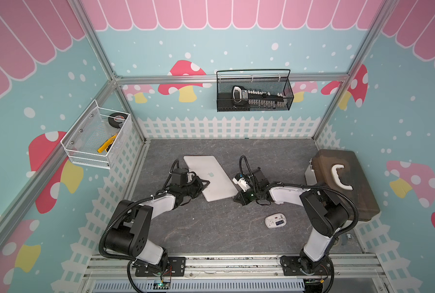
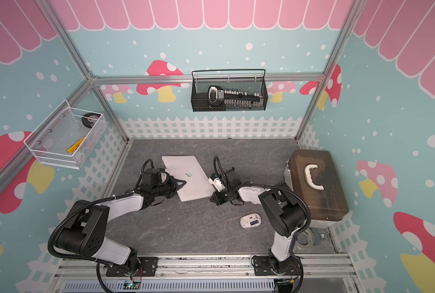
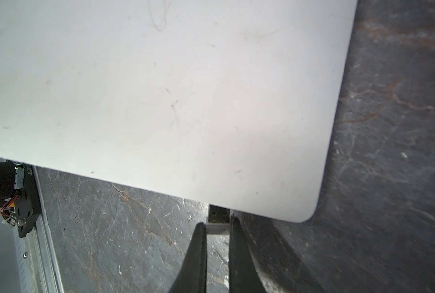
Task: Insert the wireless mouse receiver into the laptop
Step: Insert the USB plug into the USB port.
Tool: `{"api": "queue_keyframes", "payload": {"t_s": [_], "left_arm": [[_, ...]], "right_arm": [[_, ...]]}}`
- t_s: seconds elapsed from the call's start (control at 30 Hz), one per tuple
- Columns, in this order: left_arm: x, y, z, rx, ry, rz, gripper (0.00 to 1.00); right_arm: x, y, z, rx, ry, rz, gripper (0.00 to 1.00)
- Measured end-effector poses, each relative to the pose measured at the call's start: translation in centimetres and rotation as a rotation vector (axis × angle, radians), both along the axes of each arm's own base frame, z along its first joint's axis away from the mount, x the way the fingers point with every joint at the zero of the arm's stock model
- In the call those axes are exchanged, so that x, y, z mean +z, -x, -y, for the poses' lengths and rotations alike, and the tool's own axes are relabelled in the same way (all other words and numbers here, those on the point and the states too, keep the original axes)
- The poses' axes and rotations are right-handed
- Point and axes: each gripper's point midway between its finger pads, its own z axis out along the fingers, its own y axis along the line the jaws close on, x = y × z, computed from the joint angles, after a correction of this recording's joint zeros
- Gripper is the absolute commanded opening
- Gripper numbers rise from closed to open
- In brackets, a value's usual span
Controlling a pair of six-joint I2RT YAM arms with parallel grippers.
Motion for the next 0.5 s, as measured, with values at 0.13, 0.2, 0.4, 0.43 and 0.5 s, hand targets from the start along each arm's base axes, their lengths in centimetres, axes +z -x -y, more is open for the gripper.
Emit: {"api": "queue_keyframes", "payload": {"t_s": [0.13,0.2,0.4,0.43,0.5], "left_arm": [[0.00,0.00,0.00,0.000,0.000,0.000,0.00],[-0.01,0.00,0.00,0.000,0.000,0.000,0.00],[0.01,0.00,0.00,0.000,0.000,0.000,0.00],[0.01,0.00,-0.01,0.000,0.000,0.000,0.00],[0.00,0.00,-0.01,0.000,-0.001,0.000,0.00]], "right_arm": [[0.00,0.00,0.00,-0.004,-0.001,-0.004,0.11],[0.02,-0.01,-0.01,-0.008,-0.002,-0.007,0.11],[0.07,-0.04,-0.04,-0.018,-0.005,-0.017,0.10],[0.08,-0.05,-0.04,-0.020,-0.005,-0.018,0.10],[0.14,-0.11,-0.07,-0.024,-0.007,-0.020,0.10]]}}
